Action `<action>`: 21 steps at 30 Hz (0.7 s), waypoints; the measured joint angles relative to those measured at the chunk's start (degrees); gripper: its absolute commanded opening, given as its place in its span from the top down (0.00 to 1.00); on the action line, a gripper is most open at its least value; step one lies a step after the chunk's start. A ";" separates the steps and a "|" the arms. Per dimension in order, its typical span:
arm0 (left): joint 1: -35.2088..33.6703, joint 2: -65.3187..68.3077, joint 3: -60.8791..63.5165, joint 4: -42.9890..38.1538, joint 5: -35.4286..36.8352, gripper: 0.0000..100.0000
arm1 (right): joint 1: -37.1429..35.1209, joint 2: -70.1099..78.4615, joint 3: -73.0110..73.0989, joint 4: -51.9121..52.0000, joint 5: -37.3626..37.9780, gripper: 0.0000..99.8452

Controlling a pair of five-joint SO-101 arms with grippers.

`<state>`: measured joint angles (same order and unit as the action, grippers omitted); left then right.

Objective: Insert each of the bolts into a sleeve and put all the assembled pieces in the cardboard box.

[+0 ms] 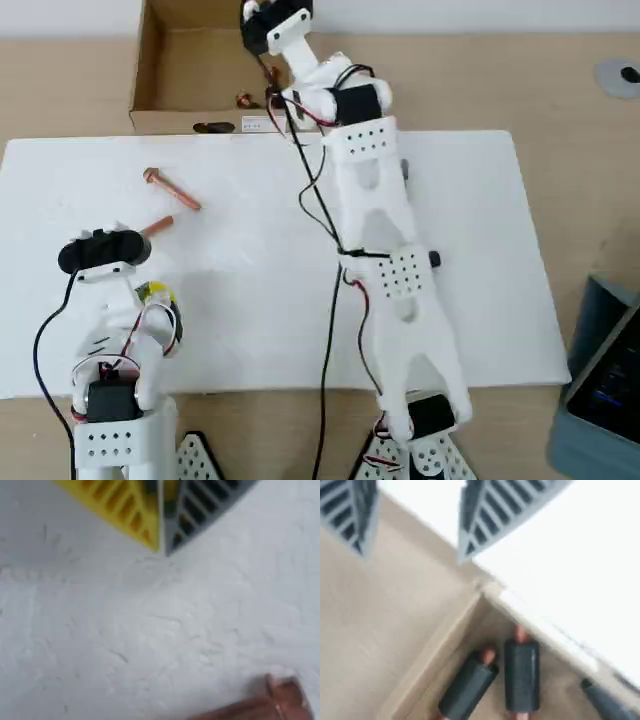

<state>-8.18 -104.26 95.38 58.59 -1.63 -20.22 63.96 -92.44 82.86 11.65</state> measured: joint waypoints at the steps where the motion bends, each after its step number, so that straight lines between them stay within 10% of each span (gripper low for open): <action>1: 0.00 0.00 0.00 0.00 0.00 1.00 | 0.00 -1.05 0.00 1.67 0.00 0.87; 21: 0.00 0.00 0.00 0.00 0.00 1.00 | 4.84 -18.46 7.03 18.37 -5.89 0.87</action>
<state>-8.18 -104.26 95.38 58.59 -1.63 -15.38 45.49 -85.41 101.23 5.76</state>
